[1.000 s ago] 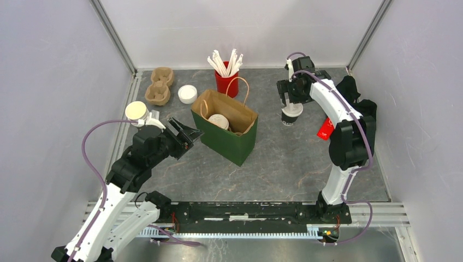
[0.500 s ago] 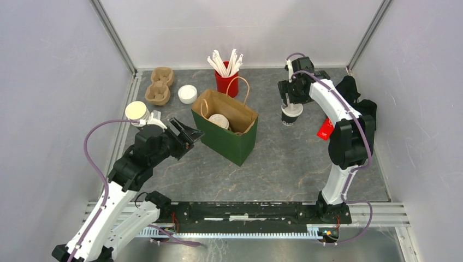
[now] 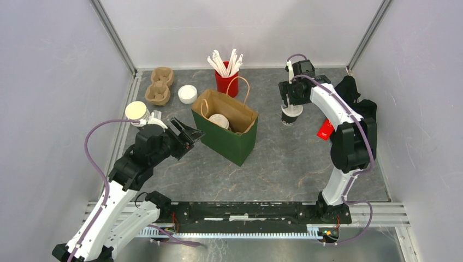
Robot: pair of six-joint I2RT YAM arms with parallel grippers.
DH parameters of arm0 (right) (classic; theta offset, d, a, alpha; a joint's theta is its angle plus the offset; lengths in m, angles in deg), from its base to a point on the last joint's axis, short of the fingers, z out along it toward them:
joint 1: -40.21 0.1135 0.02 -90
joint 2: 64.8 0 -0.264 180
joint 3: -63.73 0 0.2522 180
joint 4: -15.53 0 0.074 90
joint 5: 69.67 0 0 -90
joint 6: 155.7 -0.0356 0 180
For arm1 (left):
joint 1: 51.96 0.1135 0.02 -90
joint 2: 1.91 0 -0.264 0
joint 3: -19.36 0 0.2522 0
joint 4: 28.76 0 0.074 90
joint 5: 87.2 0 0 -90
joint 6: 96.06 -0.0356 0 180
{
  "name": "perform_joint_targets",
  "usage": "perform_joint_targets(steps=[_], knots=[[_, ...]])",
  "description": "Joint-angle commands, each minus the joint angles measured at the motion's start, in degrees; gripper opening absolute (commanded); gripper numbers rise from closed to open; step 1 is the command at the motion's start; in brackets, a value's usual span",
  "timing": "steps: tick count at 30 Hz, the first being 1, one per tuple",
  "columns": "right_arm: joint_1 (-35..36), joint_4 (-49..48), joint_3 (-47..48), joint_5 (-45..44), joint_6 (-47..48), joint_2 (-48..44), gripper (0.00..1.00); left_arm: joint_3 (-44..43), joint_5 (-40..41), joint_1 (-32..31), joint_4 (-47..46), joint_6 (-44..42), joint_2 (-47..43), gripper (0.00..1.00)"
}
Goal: Pack the takeout coffee
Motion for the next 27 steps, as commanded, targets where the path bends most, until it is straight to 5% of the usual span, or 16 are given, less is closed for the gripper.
perform_joint_targets(steps=[1,13,27], knots=[[-0.3,3.3,-4.1,-3.2,1.7,3.3,0.78,-0.3,-0.6,0.3,-1.8,-3.6,-0.1,0.84],[-0.3,4.0,1.4,0.6,1.2,0.9,0.8,-6.1,1.1,0.3,1.1,-7.4,2.6,0.86],[-0.2,2.0,1.6,6.6,0.2,-6.3,0.79,-35.7,10.4,0.4,14.9,-21.8,19.6,0.88]])
